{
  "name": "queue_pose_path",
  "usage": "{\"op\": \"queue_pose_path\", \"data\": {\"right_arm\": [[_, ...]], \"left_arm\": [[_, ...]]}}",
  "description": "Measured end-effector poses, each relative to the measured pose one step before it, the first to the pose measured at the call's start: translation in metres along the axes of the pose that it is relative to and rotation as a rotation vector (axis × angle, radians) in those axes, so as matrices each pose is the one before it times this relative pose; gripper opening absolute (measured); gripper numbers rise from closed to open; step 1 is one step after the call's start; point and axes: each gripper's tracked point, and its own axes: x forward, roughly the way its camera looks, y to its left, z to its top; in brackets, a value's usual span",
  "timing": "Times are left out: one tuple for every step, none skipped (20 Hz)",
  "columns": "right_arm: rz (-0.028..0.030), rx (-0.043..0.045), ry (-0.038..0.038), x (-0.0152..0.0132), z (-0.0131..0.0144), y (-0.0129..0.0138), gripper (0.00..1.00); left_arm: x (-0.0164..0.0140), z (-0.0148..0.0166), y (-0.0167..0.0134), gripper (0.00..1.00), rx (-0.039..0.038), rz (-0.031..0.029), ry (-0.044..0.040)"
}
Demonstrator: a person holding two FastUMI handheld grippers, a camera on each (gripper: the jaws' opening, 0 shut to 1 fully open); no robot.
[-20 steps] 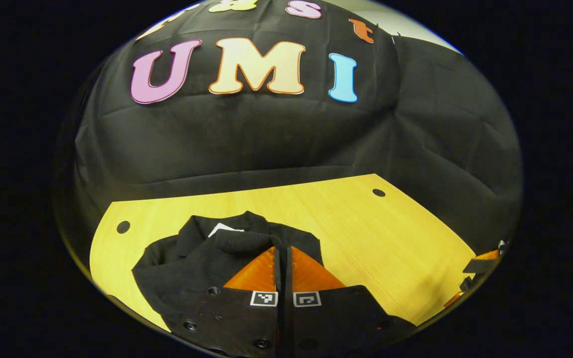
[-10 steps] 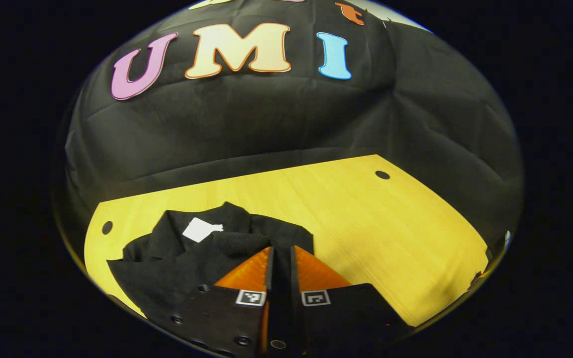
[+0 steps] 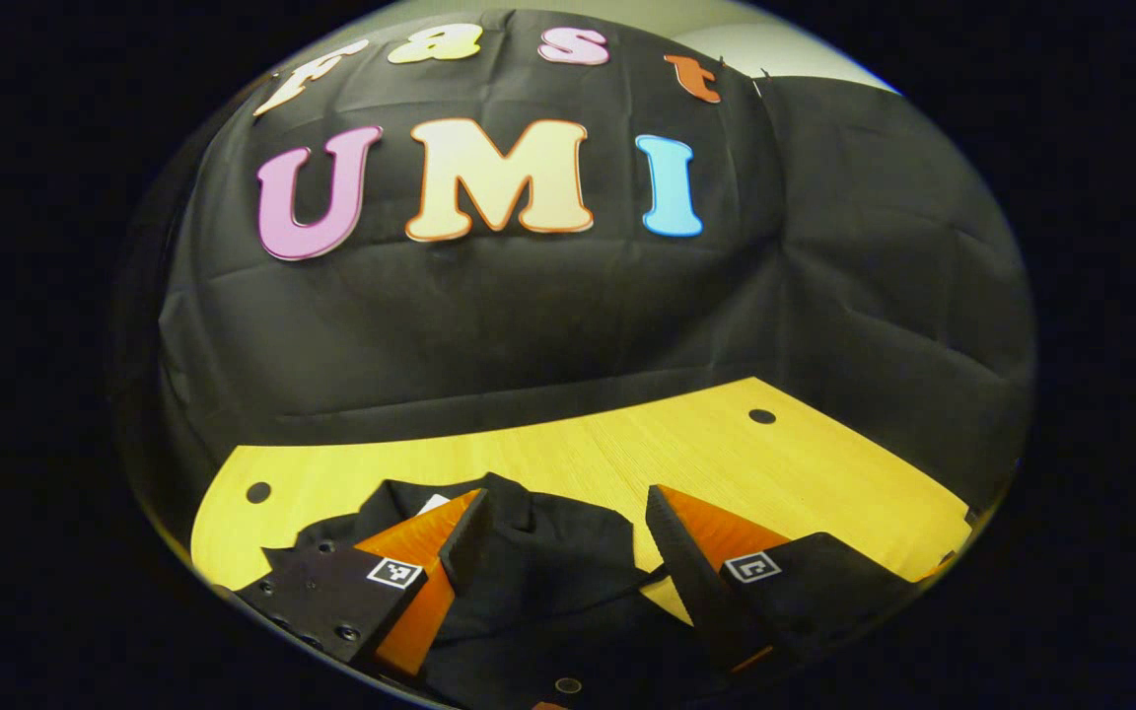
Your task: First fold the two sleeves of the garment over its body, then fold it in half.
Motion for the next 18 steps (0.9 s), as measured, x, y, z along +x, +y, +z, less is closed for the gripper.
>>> {"op": "queue_pose_path", "data": {"right_arm": [[0.00488, -0.01337, -0.00011, -0.00344, -0.00425, 0.00202, 0.98], [0.00502, -0.01263, 0.00348, -0.00274, -0.00646, 0.00065, 0.98], [0.00419, -0.01017, 0.00487, -0.00243, -0.0059, 0.00198, 0.98], [0.00416, -0.00836, 0.00551, -0.00173, -0.00632, 0.00185, 0.98], [0.00199, -0.00703, 0.00265, -0.00314, -0.00719, 0.00191, 0.98], [0.00281, -0.00782, 0.00495, -0.00325, -0.00713, 0.00155, 0.98], [0.00151, -0.00967, 0.00698, -0.00232, -0.00886, 0.0029, 0.98], [0.00293, -0.01355, 0.01343, -0.00278, -0.01145, 0.00101, 0.98], [0.00351, -0.01823, 0.02197, -0.00156, -0.01208, 0.00252, 0.98], [0.00187, -0.02182, 0.0159, -0.0022, -0.01023, 0.00128, 0.98], [0.00074, -0.01764, 0.01402, -0.00185, -0.0107, 0.0024, 0.98], [0.00129, -0.00802, 0.00921, -0.00302, -0.01454, 0.00012, 0.98], [0.00805, -0.00134, 0.00982, -0.00082, -0.01104, 0.00367, 0.99], [0.00383, -0.00151, 0.01406, -0.00022, -0.01065, 0.00326, 0.98], [0.00095, -0.00281, 0.01459, 0.0004, -0.0095, 0.00104, 0.98], [0.00229, 0.00016, 0.01331, 0.00077, -0.00794, 0.00018, 0.98], [0.00376, 0.005, 0.01705, 0.00165, -0.00731, 0.00117, 0.98], [0.00724, 0.00593, 0.01874, -0.00009, -0.00709, 0.00068, 0.98]], "left_arm": [[-0.0133, 0.00506, 0.00643, 0.95, -0.01135, 0.01067, -0.0152], [-0.0153, 0.00318, 0.00813, 0.95, -0.01034, 0.01381, -0.01265], [-0.01462, 0.00243, 0.00969, 0.95, -0.0063, 0.02068, -0.01023], [-0.01602, 0.00026, 0.0126, 0.95, -0.00119, 0.02654, -0.01199], [-0.01533, 0.00035, 0.0117, 0.95, 0.00421, 0.02499, -0.01003], [-0.01575, -0.00281, 0.00931, 0.95, 0.00817, 0.02053, -0.00694], [-0.01612, -0.00594, 0.00765, 0.95, 0.00316, 0.0142, 0.00941], [-0.01798, -0.01249, 0.00513, 0.99, 0.00095, 0.00458, 0.02033], [-0.01688, -0.01166, 0.00487, 0.96, 0.00177, 0.00674, 0.02045], [-0.01751, -0.01131, 0.00726, 0.96, 0.01136, 0.01477, 0.01405], [-0.01572, -0.01285, 0.00887, 0.96, 0.01093, 0.03286, 0.01432], [-0.01498, -0.00999, 0.0097, 0.96, 0.00973, 0.033, -0.00015], [-0.01456, -0.01034, 0.00549, 0.96, 0.00461, 0.02545, 0.00562], [-0.01664, -0.01764, 0.0033, 0.96, 0.00125, 0.01908, 0.0086], [-0.01334, -0.01389, 0.00252, 0.95, -0.00396, 0.01189, 0.00886], [-0.0122, -0.0145, 0.0004, 0.95, -0.01047, 0.00823, 0.01146], [-0.01091, -0.01797, 0.00142, 0.95, -0.01099, 0.00374, 0.03252], [-0.01104, -0.02329, 0.0021, 0.95, -0.01008, 0.00184, 0.04609]]}}
